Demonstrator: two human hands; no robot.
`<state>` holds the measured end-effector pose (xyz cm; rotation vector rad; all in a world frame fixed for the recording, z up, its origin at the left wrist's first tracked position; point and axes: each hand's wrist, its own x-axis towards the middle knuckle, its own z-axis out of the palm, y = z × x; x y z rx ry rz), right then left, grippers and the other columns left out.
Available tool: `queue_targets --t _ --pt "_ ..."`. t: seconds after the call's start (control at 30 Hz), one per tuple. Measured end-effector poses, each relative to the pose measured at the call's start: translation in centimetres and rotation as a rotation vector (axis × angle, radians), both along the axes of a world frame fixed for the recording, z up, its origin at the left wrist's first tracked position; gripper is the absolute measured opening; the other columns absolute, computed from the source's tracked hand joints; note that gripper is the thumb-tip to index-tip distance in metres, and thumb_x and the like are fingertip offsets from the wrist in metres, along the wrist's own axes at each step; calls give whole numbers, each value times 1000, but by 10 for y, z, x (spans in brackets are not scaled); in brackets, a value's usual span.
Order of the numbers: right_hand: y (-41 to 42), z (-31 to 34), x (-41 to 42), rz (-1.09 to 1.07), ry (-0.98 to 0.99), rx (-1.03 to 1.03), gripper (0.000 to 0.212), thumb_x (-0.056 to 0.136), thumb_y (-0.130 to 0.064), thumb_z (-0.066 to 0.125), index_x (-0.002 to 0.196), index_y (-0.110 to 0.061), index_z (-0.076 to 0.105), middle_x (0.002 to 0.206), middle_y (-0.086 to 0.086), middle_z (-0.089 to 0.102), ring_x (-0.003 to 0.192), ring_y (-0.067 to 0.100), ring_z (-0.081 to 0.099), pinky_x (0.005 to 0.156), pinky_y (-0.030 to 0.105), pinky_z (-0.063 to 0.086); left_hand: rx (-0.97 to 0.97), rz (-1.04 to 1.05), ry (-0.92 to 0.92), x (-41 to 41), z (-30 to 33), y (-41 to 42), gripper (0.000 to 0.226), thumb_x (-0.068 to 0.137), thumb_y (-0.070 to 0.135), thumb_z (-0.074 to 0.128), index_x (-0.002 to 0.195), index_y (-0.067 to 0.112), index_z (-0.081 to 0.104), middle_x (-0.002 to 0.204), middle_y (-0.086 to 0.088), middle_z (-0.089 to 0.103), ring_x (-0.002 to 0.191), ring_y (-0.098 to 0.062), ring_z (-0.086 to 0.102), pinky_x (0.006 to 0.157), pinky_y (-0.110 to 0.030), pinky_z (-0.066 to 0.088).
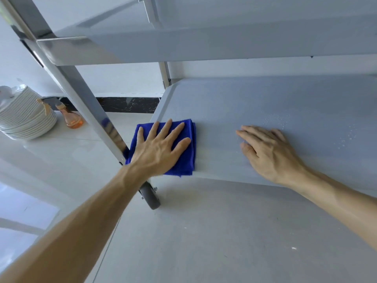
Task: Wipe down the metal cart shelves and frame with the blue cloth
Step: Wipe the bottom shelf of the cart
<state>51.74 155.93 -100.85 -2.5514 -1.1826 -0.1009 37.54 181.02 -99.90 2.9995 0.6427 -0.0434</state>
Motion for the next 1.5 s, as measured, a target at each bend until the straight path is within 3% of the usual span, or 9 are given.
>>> queue_targets --t 0.4,0.57,0.7,0.87,0.97,1.1,1.27,1.37,1.5 --pt "1 0 0 -5 -9 23 48 97 -31 36 138 -20 58 148 -4 52 139 15 46 114 49 30 -37 132 3 95 -1 22 69 93 71 8 156 43 5 167 10 1 154 -25 -5 118 -62 -6" --pt "0 2 0 -25 9 16 39 103 -24 43 139 -20 56 150 -4 49 141 14 42 115 46 27 -42 -56 -55 58 -8 -28 73 88 75 1 154 46 -2 167 9 -2 153 -27 -4 118 -62 -7" --pt "2 3 -1 -48 23 -40 46 102 -38 38 144 -25 51 157 -2 41 148 17 32 118 43 22 0 -135 -64 22 -11 -36 74 81 81 -7 150 53 -10 166 14 -4 154 -23 -4 121 -58 -3" --pt "2 2 -2 -64 3 -62 73 88 -62 16 146 -30 48 159 0 38 150 20 29 118 48 23 -3 -30 -38 71 -5 15 79 79 80 -2 153 51 1 166 13 1 153 -21 0 120 -60 -3" --pt "3 1 -2 -70 -1 -51 73 88 -61 17 145 -30 51 157 0 42 148 21 34 118 50 26 16 66 -21 114 -3 44 75 85 75 4 154 46 8 166 10 6 153 -25 3 117 -66 0" --pt "3 0 -3 -79 -3 -59 71 89 -60 19 144 -30 51 156 0 43 147 19 36 118 50 27 -35 143 -23 159 -1 28 69 93 69 11 156 41 9 167 7 5 152 -33 -1 113 -70 -8" --pt "3 0 -1 -69 -4 -79 69 90 -59 18 142 -30 51 156 0 43 148 19 33 118 48 26 14 -155 -51 164 -11 -30 80 82 74 -1 155 43 9 167 6 4 152 -36 1 112 -72 -1" --pt "2 -1 0 -66 -5 -55 67 91 -59 21 140 -29 54 155 1 45 147 20 35 118 49 27 22 -256 -56 158 -9 -7 81 77 78 -2 153 50 4 166 13 4 153 -26 4 118 -62 3" --pt "3 -4 0 -72 -58 -8 61 92 -55 31 136 -26 61 148 4 54 140 23 47 113 54 35 53 -6 -71 173 -3 58 71 89 74 9 154 46 13 165 14 12 152 -21 10 119 -57 7"
